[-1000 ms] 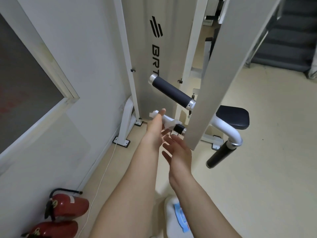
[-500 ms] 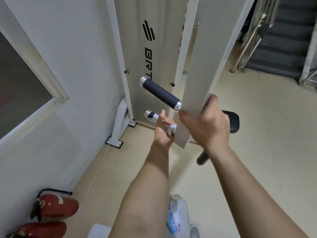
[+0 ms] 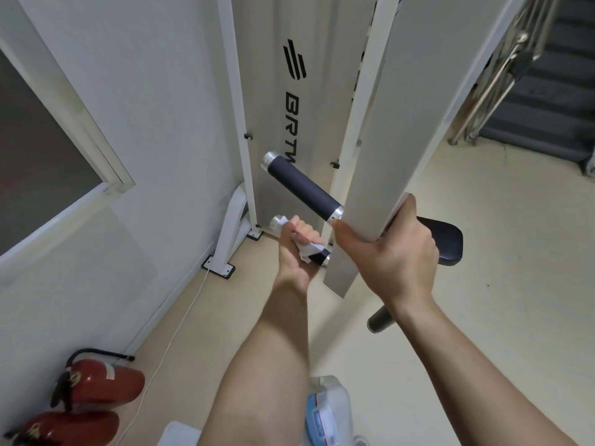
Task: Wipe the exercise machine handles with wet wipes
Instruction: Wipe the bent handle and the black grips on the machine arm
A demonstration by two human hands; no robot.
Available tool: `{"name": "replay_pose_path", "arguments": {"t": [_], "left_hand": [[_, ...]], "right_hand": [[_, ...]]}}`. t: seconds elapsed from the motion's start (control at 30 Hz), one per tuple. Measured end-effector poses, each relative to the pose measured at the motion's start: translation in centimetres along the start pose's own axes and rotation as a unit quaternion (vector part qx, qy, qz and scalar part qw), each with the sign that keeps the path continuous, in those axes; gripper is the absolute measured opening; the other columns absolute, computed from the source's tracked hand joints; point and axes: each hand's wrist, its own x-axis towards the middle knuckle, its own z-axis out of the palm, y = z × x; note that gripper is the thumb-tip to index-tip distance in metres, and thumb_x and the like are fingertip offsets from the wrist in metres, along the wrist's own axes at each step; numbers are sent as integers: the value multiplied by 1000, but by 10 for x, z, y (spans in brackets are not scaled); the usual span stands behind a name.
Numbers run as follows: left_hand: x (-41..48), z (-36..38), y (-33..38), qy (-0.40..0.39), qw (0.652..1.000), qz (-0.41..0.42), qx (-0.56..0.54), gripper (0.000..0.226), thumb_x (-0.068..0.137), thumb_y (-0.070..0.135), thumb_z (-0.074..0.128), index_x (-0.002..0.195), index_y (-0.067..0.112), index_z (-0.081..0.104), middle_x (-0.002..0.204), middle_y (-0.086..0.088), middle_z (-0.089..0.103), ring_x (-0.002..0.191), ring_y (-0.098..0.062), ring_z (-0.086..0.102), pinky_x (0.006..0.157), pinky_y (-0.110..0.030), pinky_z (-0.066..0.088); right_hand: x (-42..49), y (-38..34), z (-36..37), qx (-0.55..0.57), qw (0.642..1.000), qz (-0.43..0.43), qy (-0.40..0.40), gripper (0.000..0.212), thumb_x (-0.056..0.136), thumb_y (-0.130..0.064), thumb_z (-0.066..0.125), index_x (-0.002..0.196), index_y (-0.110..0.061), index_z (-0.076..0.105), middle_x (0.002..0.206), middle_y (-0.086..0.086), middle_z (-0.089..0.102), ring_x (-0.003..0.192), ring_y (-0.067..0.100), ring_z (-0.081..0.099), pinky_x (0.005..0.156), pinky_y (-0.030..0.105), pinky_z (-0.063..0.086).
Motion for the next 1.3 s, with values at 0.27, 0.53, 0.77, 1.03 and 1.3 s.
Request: {"name": "replay_pose_path", "arguments": {"t": [0.27, 0.53, 0.77, 1.03, 1.3], "left_hand": [[-6, 23, -4, 213, 959, -39, 182, 46, 93, 12, 58, 57, 21, 31, 48, 8, 35, 31, -8, 40, 48, -19, 41], [2, -12, 13, -5, 1000, 22, 15, 40, 91, 18, 58, 64, 26, 29, 53, 11, 31, 50, -5, 29, 63, -14, 30], [-13, -7, -6, 95, 982, -43, 159, 33, 91, 13, 64, 70, 22, 40, 51, 11, 43, 54, -5, 48, 66, -19, 52], [3, 4, 38, 207, 959, 55, 183, 46, 87, 18, 61, 55, 25, 28, 50, 10, 31, 50, -10, 29, 57, -24, 34], [-12, -29, -12, 69, 977, -12, 203, 41, 77, 16, 78, 76, 22, 38, 68, 4, 42, 71, -11, 42, 81, -24, 40]], "right_hand": [[-7, 4, -6, -17, 1000, 3, 16, 70, 60, -79, 57, 96, -22, 40, 81, -2, 67, 80, 34, 65, 66, 39, 48], [-9, -6, 1, -14, 1000, 6, 8, 63, 67, -69, 69, 96, -23, 37, 78, -5, 61, 83, 36, 65, 64, 37, 43], [-12, -2, -4, -14, 1000, 2, 3, 64, 67, -68, 69, 98, -20, 41, 79, -5, 64, 83, 33, 66, 62, 34, 37], [-19, -6, 2, -15, 1000, -7, 23, 63, 70, -67, 70, 97, -18, 41, 79, -1, 66, 80, 35, 66, 62, 38, 45], [-17, -1, 1, -23, 999, 5, 30, 66, 64, -72, 64, 95, -19, 39, 75, -2, 63, 77, 35, 66, 63, 37, 45]]}}
